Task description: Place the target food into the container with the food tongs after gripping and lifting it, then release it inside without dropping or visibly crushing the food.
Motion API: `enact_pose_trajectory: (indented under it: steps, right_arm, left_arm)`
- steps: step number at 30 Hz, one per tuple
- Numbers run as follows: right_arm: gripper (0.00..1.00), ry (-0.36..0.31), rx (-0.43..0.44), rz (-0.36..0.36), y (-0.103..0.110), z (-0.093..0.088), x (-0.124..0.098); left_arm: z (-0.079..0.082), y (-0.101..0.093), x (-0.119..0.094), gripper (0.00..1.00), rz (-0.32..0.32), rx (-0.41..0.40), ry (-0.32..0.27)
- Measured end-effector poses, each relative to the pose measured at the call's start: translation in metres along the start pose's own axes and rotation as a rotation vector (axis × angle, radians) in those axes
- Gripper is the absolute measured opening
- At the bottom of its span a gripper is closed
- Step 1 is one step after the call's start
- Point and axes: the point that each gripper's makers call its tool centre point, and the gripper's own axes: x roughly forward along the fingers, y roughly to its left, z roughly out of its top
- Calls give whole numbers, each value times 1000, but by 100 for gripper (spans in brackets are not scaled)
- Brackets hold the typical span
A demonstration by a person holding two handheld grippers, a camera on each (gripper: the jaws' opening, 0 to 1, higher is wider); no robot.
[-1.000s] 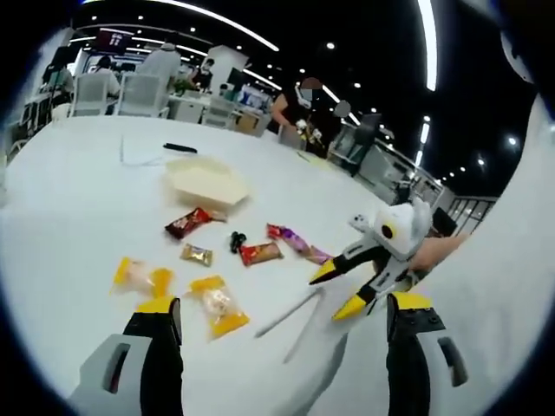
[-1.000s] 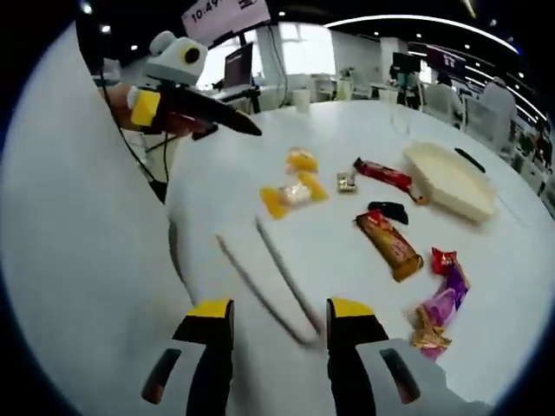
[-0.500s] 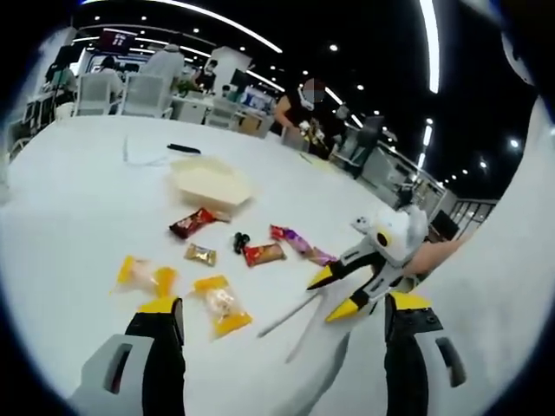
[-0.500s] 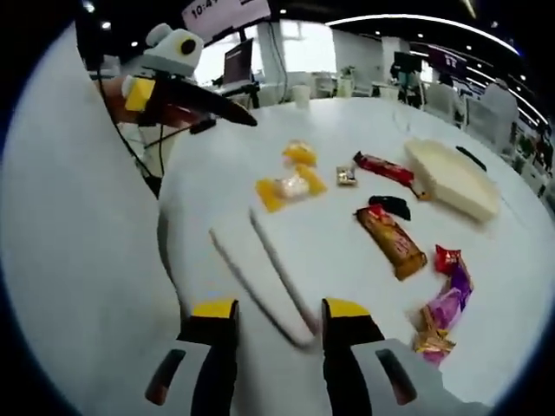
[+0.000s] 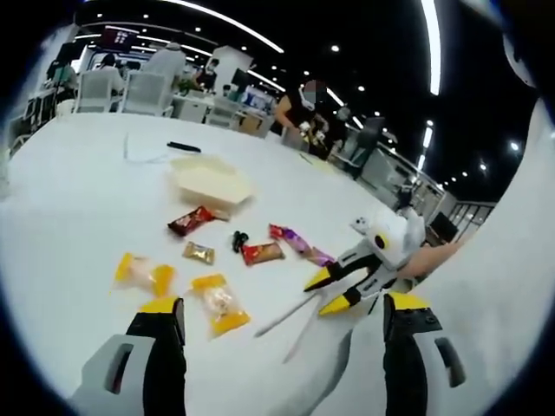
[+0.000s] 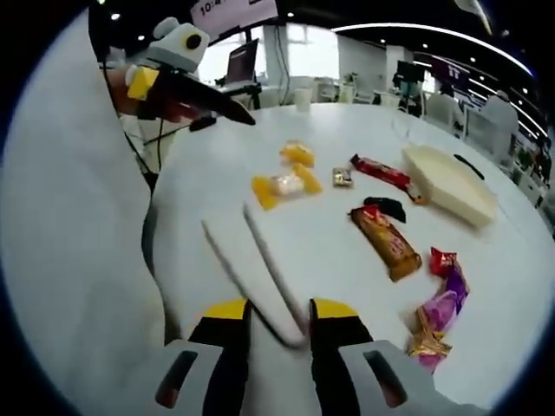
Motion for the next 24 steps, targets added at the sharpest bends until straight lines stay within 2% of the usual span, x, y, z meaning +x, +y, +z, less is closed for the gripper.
enact_pose_trajectory:
  steps: [3,5,7,9,10,14,17,18,24]
  right_arm:
    - [31,-13,3,37,4,2,1]
    - [30,-10,-46,49,4,2,2]
    - [26,-13,-58,48,2,2,2]
    - [24,-23,-124,68,3,1,3]
    - [24,-33,-97,69,2,1,3]
    - [23,-51,-107,80,3,2,2]
    - [23,-44,-127,91,3,3,3]
    - [23,-29,-160,102,5,2,2]
    - [21,-47,-135,123,5,1,3]
  left_arm:
    - [1,0,0,96,-2,-5,-6]
    - [4,-1,1,97,-6,-19,-20]
    - [6,-2,1,97,-14,-32,-32]
    - [7,-4,2,96,-21,-40,-34]
    - [8,-4,2,96,-24,-44,-39]
    - [7,-8,4,93,-45,-76,-36]
    - [4,-10,4,90,-55,-85,-27]
    - [2,-11,3,90,-56,-87,-22]
    - [-4,-10,3,87,-53,-87,-7]
